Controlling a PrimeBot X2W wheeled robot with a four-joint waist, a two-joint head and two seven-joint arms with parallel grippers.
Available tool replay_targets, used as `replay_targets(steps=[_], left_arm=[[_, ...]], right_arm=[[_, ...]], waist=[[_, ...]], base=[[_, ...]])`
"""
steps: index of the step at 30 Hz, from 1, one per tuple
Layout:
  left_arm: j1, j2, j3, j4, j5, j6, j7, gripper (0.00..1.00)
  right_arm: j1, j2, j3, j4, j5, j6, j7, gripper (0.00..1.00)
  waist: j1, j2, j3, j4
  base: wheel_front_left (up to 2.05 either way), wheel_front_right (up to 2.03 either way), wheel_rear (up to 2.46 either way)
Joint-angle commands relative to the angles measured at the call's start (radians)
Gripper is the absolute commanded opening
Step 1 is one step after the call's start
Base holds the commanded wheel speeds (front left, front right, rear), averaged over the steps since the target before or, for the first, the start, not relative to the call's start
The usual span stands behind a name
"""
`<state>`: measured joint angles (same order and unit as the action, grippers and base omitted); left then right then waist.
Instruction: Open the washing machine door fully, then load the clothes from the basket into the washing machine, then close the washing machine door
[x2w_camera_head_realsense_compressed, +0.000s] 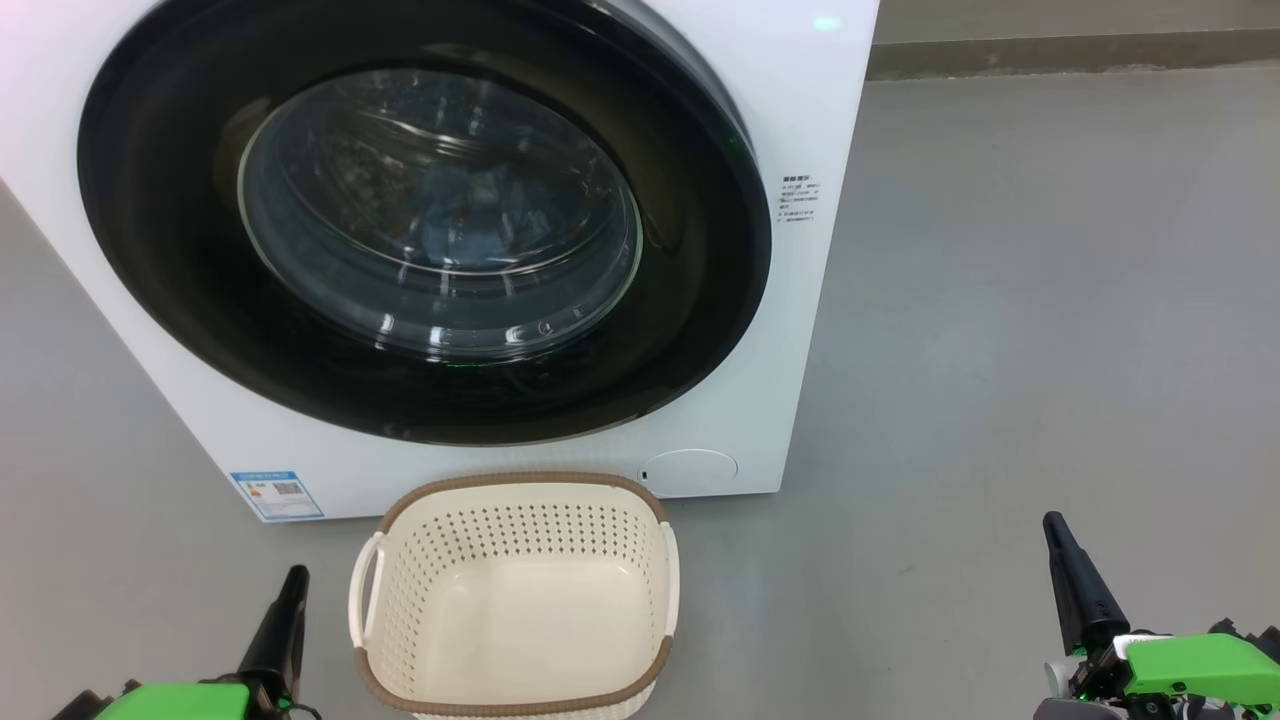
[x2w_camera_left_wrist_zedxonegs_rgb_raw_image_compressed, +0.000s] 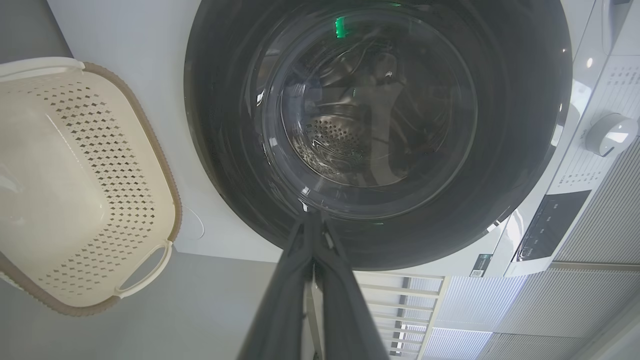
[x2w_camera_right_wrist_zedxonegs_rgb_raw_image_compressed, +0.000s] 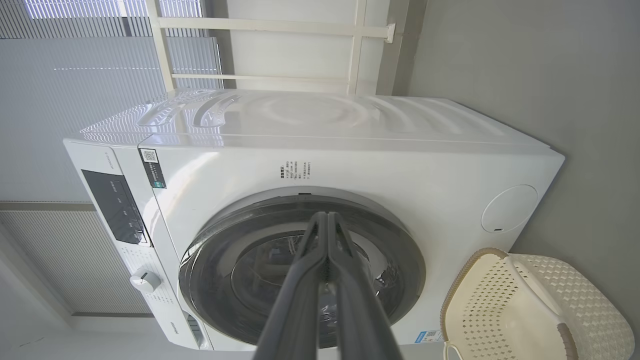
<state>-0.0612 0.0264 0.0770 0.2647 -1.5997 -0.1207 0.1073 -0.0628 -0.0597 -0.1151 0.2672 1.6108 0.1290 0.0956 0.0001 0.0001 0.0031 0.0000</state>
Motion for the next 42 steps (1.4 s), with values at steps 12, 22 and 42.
replay_targets(steps=[12,22,42], left_arm=[[-0.047,0.024,0.037,-0.019,-0.009,-0.010,0.006,0.00],[-0.047,0.024,0.037,-0.019,-0.009,-0.010,0.006,0.00],[-0.047,0.024,0.037,-0.019,-0.009,-0.010,0.006,0.00]], right_arm=[[-0.044,-0.001,0.015,-0.023,0.009,0.002,0.007,0.00],[-0.044,0.001,0.013,-0.023,0.007,0.002,0.008,0.00],[-0.044,0.003,0.010,-0.023,0.005,0.002,0.011,0.00]], waist=[[-0.0001,-0.0001,0.000,0.000],[-0.0001,-0.0001,0.000,0.000],[-0.0001,-0.0001,0.000,0.000]], base=[[0.00,0.00,0.00],[0.00,0.00,0.00],[0.00,0.00,0.00]])
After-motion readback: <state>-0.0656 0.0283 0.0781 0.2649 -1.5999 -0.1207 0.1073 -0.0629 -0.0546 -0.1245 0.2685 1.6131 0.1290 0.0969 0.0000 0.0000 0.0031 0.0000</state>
